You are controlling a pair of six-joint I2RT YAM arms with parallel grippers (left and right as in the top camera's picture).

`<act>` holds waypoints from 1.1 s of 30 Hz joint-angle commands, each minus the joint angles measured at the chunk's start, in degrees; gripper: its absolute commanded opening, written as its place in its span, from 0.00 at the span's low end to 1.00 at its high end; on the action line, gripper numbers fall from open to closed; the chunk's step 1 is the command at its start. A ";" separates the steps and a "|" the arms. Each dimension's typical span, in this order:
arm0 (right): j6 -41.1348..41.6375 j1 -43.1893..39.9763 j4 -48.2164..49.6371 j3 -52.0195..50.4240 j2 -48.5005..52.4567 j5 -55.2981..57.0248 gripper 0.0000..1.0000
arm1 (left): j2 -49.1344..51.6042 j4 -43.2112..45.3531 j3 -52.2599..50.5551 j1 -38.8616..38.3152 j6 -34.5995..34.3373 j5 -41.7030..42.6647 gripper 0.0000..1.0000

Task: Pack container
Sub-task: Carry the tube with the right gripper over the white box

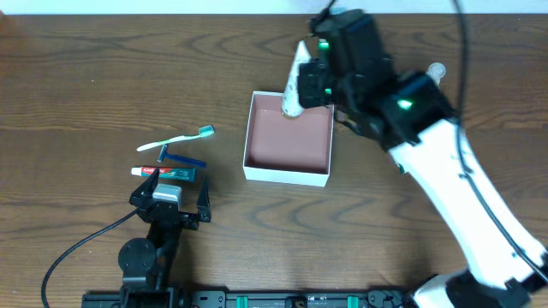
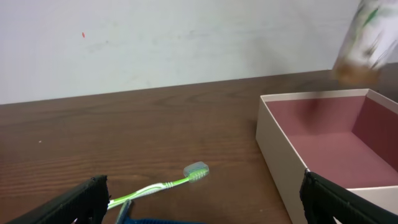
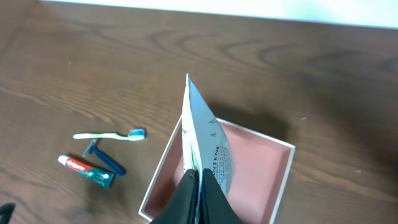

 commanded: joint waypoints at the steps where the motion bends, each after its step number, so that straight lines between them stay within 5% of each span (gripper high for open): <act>1: 1.77 1.66 2.27 1.05 2.78 1.05 0.02 | -0.04 -1.70 -1.20 -0.17 0.52 0.11 0.98; 33: 5.31 2.71 12.83 1.03 17.31 -0.48 0.01 | -0.04 -1.70 -1.20 -0.17 0.52 0.11 0.98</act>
